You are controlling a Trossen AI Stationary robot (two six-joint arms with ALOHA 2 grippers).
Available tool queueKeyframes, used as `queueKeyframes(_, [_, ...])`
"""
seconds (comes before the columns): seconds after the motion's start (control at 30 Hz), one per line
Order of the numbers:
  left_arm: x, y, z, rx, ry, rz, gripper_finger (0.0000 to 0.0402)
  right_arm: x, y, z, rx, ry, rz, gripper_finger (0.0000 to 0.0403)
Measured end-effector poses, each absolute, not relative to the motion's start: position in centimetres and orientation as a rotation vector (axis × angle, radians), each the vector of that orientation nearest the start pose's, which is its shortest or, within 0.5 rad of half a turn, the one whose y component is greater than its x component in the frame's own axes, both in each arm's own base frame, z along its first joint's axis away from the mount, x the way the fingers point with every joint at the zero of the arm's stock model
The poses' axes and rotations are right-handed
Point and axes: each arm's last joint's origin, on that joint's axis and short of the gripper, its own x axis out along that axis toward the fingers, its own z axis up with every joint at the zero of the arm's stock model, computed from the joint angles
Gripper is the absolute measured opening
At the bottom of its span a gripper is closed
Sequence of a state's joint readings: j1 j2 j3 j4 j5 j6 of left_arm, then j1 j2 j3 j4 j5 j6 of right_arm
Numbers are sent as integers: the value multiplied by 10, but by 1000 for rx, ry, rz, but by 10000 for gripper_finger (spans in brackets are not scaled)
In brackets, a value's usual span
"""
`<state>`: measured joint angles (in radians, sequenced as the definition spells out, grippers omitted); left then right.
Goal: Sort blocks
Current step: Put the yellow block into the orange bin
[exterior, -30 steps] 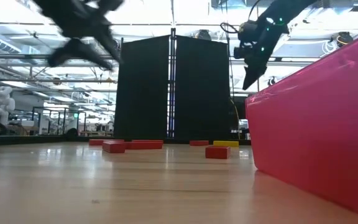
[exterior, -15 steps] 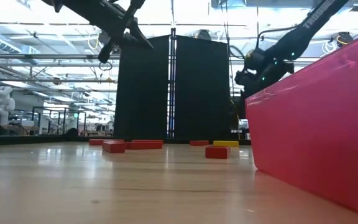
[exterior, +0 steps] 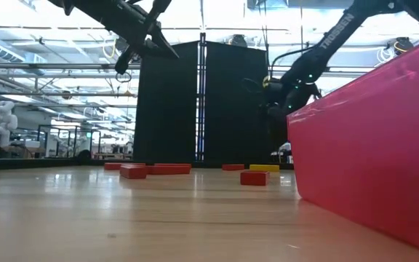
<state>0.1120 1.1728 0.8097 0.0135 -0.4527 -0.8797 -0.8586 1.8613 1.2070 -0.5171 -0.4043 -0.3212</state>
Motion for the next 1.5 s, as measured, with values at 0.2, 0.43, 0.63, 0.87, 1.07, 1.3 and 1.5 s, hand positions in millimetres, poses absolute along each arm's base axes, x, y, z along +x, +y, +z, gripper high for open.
queueKeyframes(0.2, [253,41,283,-781,85,673,12,249,-276,167,355,1122,-247,0])
queueKeyframes(0.43, [253,41,283,-758,94,671,12,250,-279,165,324,1177,-220,0])
queueKeyframes(0.63, [253,41,283,-767,94,665,12,245,-280,163,324,1211,-228,0])
queueKeyframes(0.87, [260,64,284,-798,57,652,4,228,-257,209,316,1221,-172,0])
queueKeyframes(1.07, [304,131,265,-865,191,592,2,196,-219,290,245,1090,-282,0])
queueKeyframes(1.3, [384,212,243,-923,416,503,1,157,-166,353,240,917,-400,0])
queueKeyframes(1.5, [432,241,226,-937,708,509,1,130,-134,376,264,837,-448,0])
